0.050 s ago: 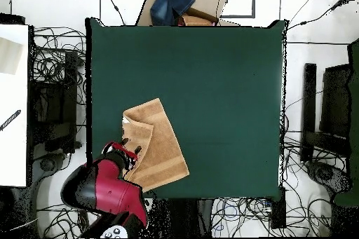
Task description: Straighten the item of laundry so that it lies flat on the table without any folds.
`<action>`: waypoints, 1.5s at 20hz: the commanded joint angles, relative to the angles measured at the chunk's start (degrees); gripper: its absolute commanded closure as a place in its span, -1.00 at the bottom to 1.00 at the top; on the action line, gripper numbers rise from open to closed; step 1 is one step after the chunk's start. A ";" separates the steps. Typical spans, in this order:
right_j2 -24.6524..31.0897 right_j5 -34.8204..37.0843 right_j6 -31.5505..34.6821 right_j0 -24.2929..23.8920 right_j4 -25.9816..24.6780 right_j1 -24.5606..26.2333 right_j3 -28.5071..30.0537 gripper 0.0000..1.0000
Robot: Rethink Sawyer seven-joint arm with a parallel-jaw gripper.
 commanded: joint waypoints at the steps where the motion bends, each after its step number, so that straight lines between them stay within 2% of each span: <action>1: 9.72 -1.75 13.14 -4.30 -3.21 1.27 3.82 -1.00; 4: 10.50 -1.68 13.33 -5.50 -3.88 0.51 4.25 -1.00; 7: 13.71 -3.68 15.02 -8.44 -5.25 1.13 5.05 -1.00; 14: 14.67 -4.08 14.19 -10.35 -6.70 0.19 5.66 -1.00; 18: 13.52 -1.00 12.72 -10.15 -6.57 -2.90 6.36 -1.00; 23: 13.71 1.35 11.24 -12.31 -8.34 -6.27 7.80 -1.00; 30: 11.80 6.95 9.34 -11.30 -7.11 -8.39 7.15 -1.00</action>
